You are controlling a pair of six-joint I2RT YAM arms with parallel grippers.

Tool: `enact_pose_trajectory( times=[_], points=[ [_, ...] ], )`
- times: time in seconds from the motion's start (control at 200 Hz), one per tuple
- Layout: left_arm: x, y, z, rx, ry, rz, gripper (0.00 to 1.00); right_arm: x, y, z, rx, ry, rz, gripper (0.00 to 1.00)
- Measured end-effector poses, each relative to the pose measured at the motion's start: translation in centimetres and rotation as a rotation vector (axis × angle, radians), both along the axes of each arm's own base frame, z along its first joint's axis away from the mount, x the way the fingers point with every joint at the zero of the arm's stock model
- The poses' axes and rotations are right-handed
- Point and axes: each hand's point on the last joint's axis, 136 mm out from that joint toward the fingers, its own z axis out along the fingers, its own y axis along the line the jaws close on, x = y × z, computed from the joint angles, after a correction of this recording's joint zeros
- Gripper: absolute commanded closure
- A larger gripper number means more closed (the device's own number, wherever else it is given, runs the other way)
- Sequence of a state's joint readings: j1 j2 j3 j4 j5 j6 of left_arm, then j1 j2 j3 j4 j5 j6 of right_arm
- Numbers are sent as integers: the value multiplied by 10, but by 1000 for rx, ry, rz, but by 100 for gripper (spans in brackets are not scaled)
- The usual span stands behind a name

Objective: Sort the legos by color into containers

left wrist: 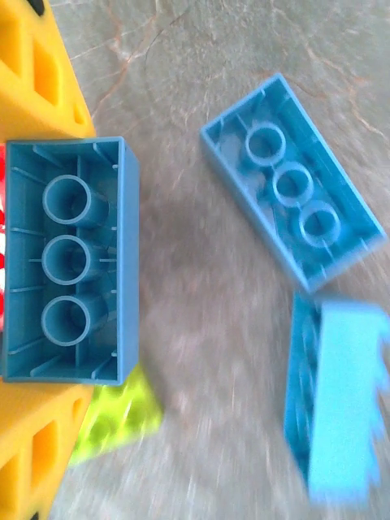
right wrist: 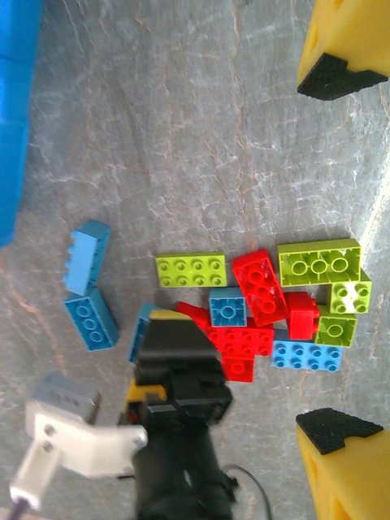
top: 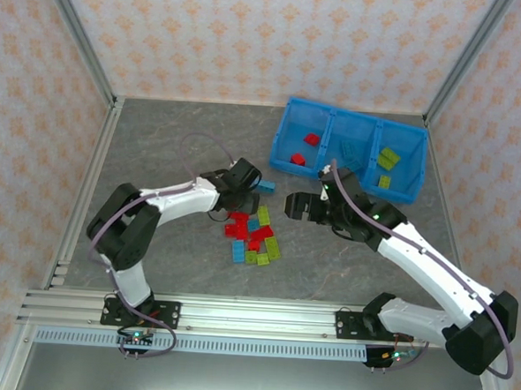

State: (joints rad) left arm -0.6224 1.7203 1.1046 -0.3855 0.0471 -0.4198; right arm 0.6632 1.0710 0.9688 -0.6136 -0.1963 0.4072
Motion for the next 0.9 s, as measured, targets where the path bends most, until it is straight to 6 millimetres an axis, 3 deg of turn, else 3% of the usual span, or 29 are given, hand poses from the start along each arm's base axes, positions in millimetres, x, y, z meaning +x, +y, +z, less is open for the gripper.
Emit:
enact_pose_trajectory(
  times=[0.08,0.205,0.34,0.44,0.586,0.706,0.901],
  points=[
    [-8,-29,38,-69,-74,-68,48,3,-12,15,6,-60,-61,1],
    [-15,-99,99,-206,-182,-202,48,8,-40,41,15,-165,-207,1],
    [15,-160,139,-289,-281,-262,49,4,-68,65,49,-253,-335,1],
    [51,-196,143,-294,-334,-288,49,-5,-85,74,86,-297,-393,1],
    [100,-240,129,-258,-394,-326,49,-16,-101,74,95,-304,-438,1],
    [125,-263,120,-221,-440,-362,47,-23,-107,74,103,-302,-451,1],
    [151,-282,127,-196,-540,-390,26,-27,-108,70,95,-287,-443,1]
  ],
)
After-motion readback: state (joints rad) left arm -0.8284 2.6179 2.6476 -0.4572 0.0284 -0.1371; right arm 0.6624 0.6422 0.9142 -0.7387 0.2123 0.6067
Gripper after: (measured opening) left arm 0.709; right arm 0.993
